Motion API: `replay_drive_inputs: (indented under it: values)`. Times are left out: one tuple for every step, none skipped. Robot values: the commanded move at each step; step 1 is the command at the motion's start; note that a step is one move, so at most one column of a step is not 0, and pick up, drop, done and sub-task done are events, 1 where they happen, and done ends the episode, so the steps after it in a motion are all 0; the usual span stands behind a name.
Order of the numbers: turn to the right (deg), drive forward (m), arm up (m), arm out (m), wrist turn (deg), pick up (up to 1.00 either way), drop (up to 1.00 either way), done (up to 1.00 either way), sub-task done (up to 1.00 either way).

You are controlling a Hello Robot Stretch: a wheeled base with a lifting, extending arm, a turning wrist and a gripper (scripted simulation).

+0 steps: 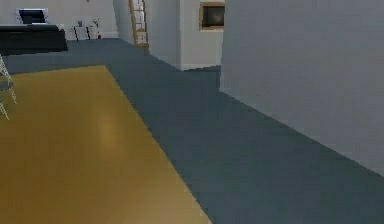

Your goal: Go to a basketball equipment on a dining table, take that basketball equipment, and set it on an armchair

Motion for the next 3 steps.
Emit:
replay_drive_inputs:
  values:
    - [0.0, 1.0, 0.0, 0.0, 0.0, 0.0, 0.0, 0.0, 0.0]
    - [0.0, 1.0, 0.0, 0.0, 0.0, 0.0, 0.0, 0.0, 0.0]
    - [0.0, 1.0, 0.0, 0.0, 0.0, 0.0, 0.0, 0.0, 0.0]
